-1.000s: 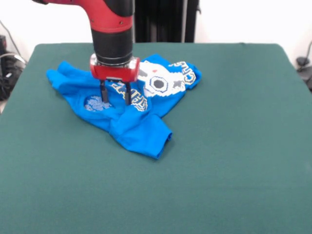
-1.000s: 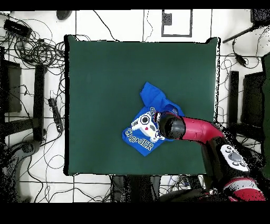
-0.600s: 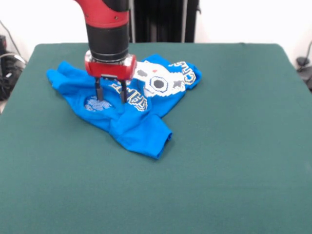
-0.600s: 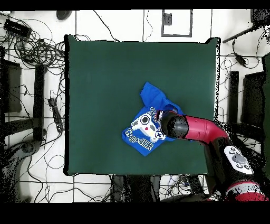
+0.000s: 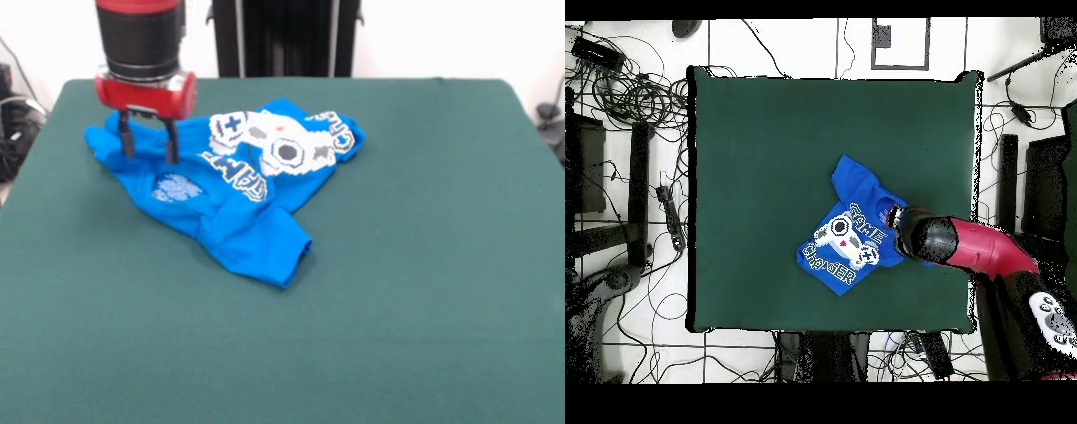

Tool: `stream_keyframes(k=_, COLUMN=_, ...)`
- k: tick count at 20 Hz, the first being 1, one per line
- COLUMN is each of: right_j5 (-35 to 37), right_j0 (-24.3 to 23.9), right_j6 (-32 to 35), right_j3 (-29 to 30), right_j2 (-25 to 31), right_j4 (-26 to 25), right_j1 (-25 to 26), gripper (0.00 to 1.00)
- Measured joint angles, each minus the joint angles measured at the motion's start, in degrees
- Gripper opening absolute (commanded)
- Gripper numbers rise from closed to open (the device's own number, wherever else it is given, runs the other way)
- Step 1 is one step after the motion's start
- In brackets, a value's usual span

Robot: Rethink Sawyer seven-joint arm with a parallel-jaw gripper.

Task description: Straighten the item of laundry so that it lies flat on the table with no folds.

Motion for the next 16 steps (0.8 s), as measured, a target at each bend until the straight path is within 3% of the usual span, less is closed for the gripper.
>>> stream_keyframes(k=16, right_j5=0.04, right_j0=0.68, right_j6=0.00, right_j3=-1.29, right_j2=0.01, right_j4=-0.10, right_j1=0.19, gripper=1.00)
